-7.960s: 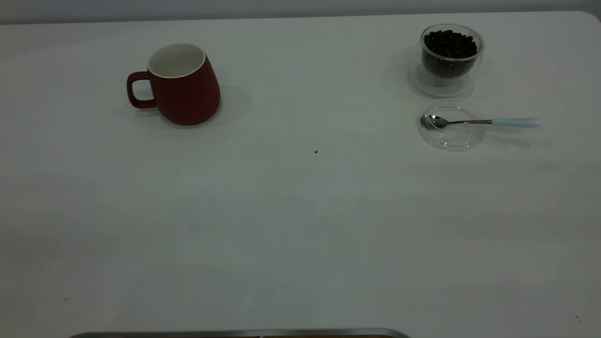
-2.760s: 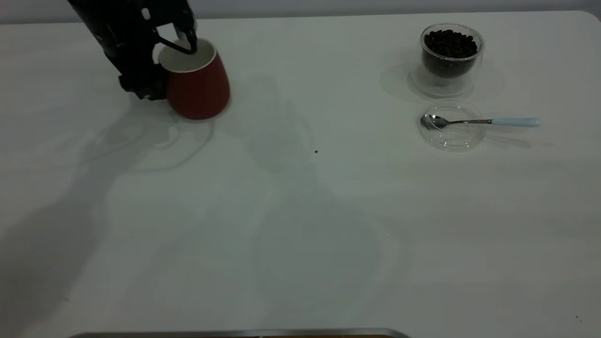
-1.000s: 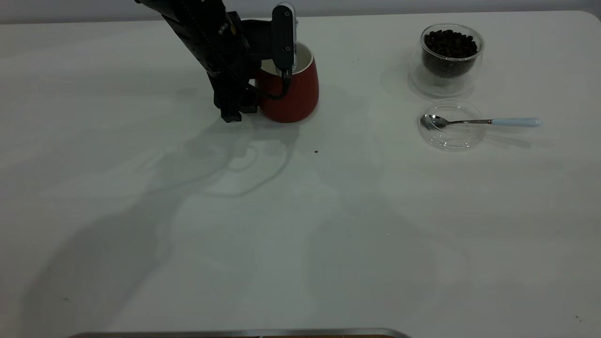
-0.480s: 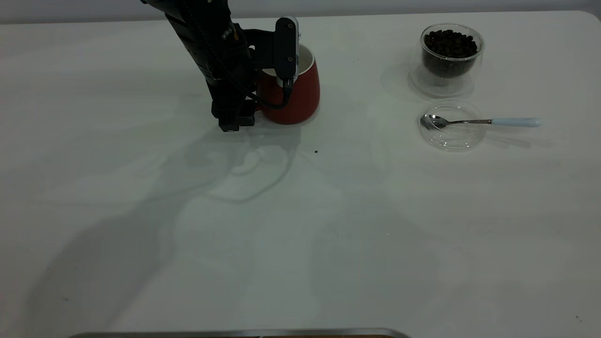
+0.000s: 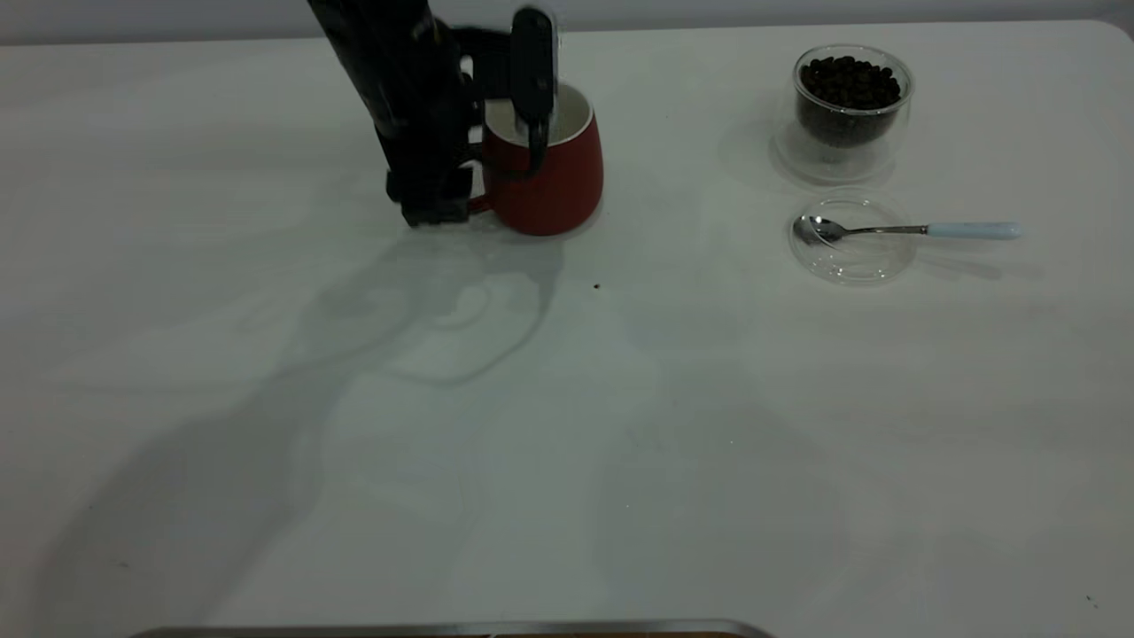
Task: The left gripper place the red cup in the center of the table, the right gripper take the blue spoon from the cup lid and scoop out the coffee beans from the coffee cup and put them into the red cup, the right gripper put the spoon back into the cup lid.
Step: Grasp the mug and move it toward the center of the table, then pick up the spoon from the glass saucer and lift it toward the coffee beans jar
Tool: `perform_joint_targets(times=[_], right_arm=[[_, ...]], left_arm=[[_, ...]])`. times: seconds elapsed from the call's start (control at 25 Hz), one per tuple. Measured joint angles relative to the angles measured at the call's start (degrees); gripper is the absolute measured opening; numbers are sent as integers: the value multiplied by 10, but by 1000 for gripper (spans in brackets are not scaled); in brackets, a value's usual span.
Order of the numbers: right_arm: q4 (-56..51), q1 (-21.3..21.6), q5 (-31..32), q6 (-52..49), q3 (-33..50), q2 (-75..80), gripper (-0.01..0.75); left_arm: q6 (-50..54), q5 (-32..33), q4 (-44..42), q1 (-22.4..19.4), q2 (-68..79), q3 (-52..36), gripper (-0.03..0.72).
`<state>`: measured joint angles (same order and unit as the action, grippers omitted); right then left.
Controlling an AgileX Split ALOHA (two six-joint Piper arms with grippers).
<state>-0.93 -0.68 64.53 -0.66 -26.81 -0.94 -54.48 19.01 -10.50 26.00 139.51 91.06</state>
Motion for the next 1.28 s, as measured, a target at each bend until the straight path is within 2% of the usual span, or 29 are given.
perform_joint_targets(times=[0.32,0.6,0.96,1.16,1.28], right_arm=[[0,0,0,0,0,0,240],[0,0,0,0,0,0,240],[0,0,0,0,0,0,240],[0,0,0,0,0,0,240],[0,0,0,0,0,0,240]], left_arm=[[10,107,-3,0,-84,0,589],[31,282,-3,0,-260,0,587],[193,476,9,0,-536,1,587],[307,477,14,0,-643,2,587],[423,477,37,0,-698,2,587]])
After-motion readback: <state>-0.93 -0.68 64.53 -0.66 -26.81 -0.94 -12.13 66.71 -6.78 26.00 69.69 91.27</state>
